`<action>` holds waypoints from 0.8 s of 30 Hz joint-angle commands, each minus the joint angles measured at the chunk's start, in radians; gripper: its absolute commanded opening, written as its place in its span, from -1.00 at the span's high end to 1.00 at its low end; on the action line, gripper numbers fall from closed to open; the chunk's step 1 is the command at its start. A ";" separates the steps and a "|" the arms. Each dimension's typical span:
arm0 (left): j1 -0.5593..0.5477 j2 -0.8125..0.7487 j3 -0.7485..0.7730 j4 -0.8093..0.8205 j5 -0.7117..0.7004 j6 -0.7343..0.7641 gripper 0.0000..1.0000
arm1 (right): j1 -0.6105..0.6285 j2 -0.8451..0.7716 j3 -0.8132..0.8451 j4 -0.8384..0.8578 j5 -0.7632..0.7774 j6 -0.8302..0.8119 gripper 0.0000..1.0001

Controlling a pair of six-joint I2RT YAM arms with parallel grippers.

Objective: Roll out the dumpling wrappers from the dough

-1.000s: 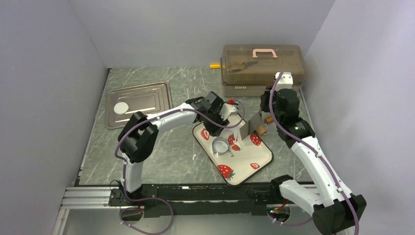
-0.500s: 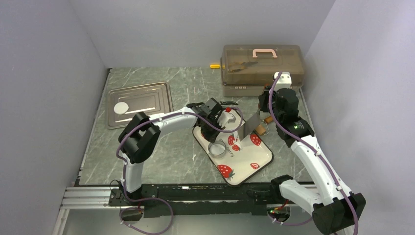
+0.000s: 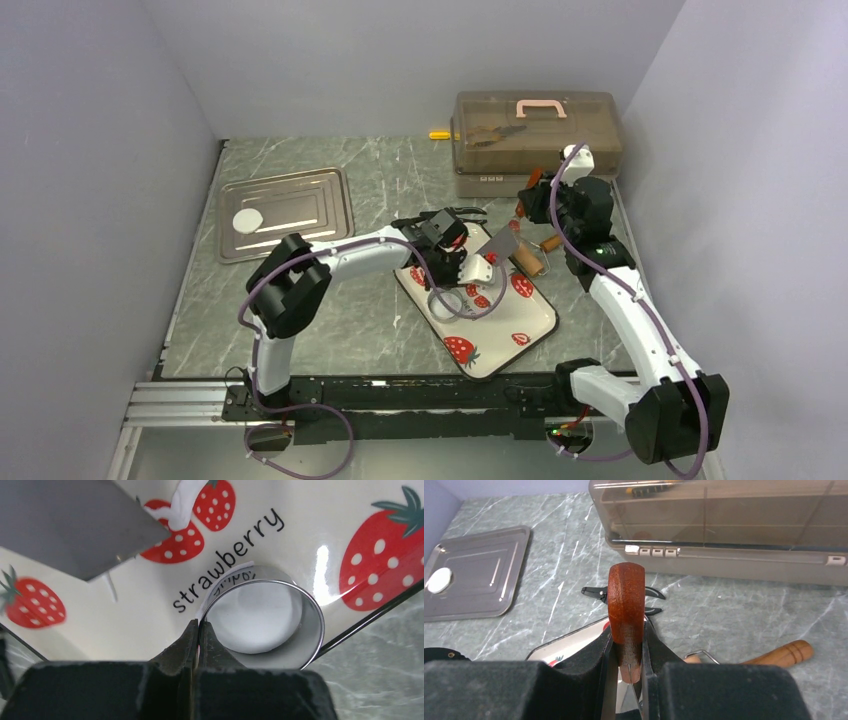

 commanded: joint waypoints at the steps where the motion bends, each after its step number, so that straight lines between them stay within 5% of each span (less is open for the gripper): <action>1: -0.021 -0.016 0.042 -0.003 0.047 0.298 1.00 | -0.033 -0.006 -0.037 0.157 -0.179 0.033 1.00; 6: -0.030 -0.006 0.064 0.002 0.040 0.286 0.39 | -0.039 -0.008 -0.061 0.155 -0.200 0.028 1.00; 9: -0.029 -0.007 0.124 -0.012 -0.009 0.179 0.18 | -0.044 -0.023 -0.066 0.151 -0.196 0.026 1.00; 15: 0.028 -0.028 0.195 -0.119 -0.039 -0.163 0.10 | -0.045 -0.026 -0.068 0.126 -0.225 0.005 1.00; 24: 0.028 -0.069 -0.015 -0.061 -0.117 -0.308 -0.06 | -0.045 0.076 -0.033 0.145 -0.358 -0.040 1.00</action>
